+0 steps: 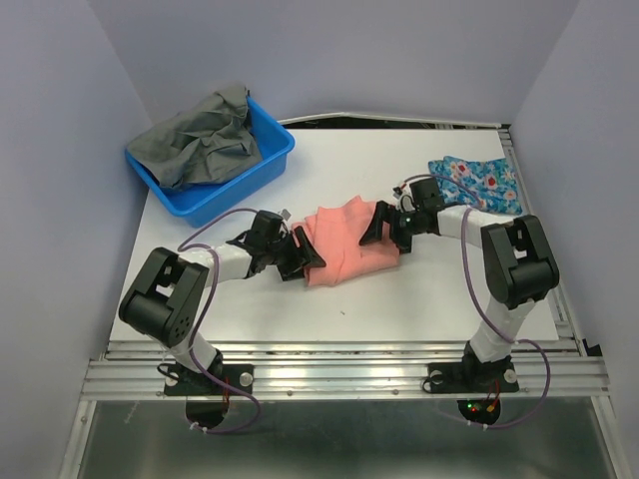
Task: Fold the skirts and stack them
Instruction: Neatly place the folded skirt to the corner
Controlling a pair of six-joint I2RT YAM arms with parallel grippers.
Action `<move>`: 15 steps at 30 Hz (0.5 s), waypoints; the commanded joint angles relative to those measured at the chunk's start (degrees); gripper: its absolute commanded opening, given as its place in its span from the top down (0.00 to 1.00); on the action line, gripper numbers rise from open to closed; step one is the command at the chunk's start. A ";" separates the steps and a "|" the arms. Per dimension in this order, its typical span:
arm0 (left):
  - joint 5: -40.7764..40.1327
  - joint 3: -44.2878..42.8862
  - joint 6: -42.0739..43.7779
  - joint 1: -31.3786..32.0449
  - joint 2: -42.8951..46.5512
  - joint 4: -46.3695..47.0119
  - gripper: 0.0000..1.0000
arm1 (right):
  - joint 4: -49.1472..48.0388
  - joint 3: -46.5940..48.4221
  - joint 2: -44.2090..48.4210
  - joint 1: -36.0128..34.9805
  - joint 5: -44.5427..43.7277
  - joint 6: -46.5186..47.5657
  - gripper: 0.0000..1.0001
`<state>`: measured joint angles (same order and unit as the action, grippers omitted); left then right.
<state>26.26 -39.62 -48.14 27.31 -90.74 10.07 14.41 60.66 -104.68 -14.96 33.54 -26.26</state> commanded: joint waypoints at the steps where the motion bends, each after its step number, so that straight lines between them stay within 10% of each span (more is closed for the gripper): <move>1: -0.42 0.77 -1.34 0.20 0.48 2.15 0.30 | 9.13 -3.88 1.50 1.24 -2.52 2.44 0.06; 8: -0.77 -0.02 -1.61 0.90 -0.31 3.73 0.39 | 10.81 -4.42 1.86 1.25 -1.55 3.06 0.14; 15: -2.00 -11.24 2.69 5.73 -6.81 5.40 0.71 | 9.58 3.84 -1.22 1.25 -8.65 6.03 0.63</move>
<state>25.21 -42.28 -48.80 30.02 -94.85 12.14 22.48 59.51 -104.07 -13.82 32.29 -23.70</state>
